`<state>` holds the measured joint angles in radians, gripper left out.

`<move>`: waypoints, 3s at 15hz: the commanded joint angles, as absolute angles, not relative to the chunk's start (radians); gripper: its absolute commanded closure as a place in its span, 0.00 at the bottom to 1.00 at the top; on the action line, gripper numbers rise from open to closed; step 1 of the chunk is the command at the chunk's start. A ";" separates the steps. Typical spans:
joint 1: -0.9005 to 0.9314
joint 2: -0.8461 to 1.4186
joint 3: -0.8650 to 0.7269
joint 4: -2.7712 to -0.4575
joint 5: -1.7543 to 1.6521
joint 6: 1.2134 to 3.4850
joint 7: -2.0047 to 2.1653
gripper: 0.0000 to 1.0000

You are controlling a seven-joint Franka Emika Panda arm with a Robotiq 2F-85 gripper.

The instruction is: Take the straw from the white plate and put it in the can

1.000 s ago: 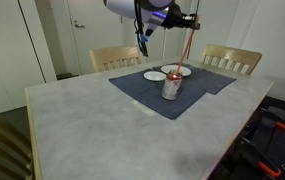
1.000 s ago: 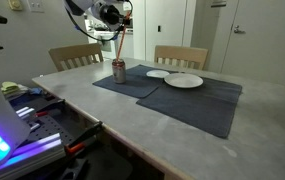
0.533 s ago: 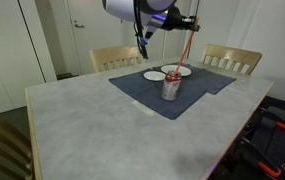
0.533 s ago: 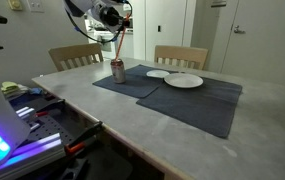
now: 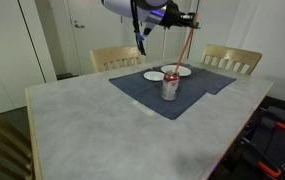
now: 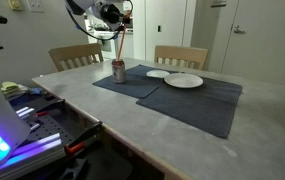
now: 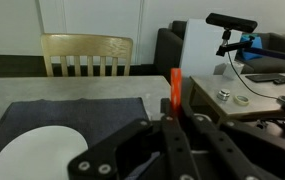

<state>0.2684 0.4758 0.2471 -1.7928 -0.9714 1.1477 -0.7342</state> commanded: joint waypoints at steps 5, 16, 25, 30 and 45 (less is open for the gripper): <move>0.264 0.487 0.254 -1.770 -1.008 1.118 -0.746 0.98; 0.267 0.506 0.268 -1.761 -0.988 1.132 -0.744 0.98; 0.267 0.530 0.276 -1.751 -0.977 1.142 -0.746 0.98; 0.268 0.561 0.275 -1.732 -0.978 1.140 -0.750 0.98; 0.279 0.587 0.281 -1.705 -0.984 1.136 -0.760 0.65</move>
